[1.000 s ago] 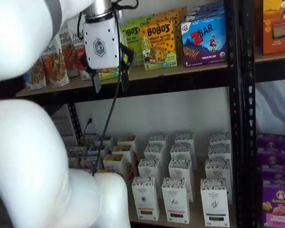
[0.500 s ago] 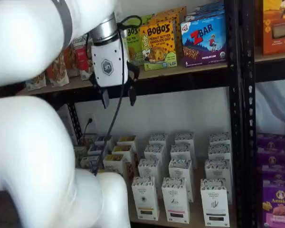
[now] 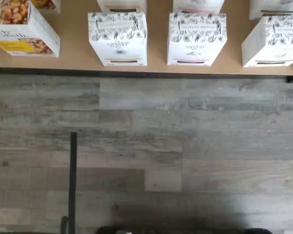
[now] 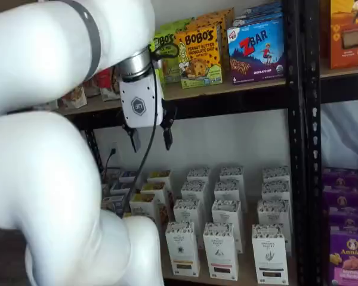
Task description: Pick up the white box with a yellow strip in the middle, on the bottom shelf, the fourth box from the left
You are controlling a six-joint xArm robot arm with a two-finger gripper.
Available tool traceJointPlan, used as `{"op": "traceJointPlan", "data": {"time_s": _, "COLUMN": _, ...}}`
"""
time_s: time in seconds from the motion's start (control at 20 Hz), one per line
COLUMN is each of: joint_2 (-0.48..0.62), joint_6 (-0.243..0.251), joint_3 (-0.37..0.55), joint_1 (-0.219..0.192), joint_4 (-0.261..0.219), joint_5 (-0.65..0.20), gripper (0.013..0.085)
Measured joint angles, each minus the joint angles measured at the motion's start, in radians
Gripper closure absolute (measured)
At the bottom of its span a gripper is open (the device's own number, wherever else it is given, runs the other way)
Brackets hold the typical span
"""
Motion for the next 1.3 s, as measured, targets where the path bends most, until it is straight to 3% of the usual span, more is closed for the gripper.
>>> {"op": "traceJointPlan", "data": {"time_s": 0.2, "joint_2": 0.036, "joint_6": 0.005, "joint_3": 0.050, "joint_1": 0.006, "joint_4": 0.005, "joint_5": -0.076, "gripper": 0.0130}}
{"op": "traceJointPlan", "data": {"time_s": 0.55, "joint_2": 0.075, "joint_6": 0.065, "joint_3": 0.124, "joint_1": 0.050, "joint_4": -0.048, "joint_5": -0.214, "gripper": 0.0130}}
{"op": "traceJointPlan", "data": {"time_s": 1.0, "joint_2": 0.207, "joint_6": 0.129, "joint_3": 0.166, "joint_1": 0.122, "joint_4": -0.021, "joint_5": -0.400, "gripper": 0.0130}}
{"op": "traceJointPlan", "data": {"time_s": 1.3, "joint_2": 0.343, "joint_6": 0.142, "joint_3": 0.160, "joint_1": 0.138, "joint_4": -0.014, "joint_5": -0.553, "gripper": 0.0130}}
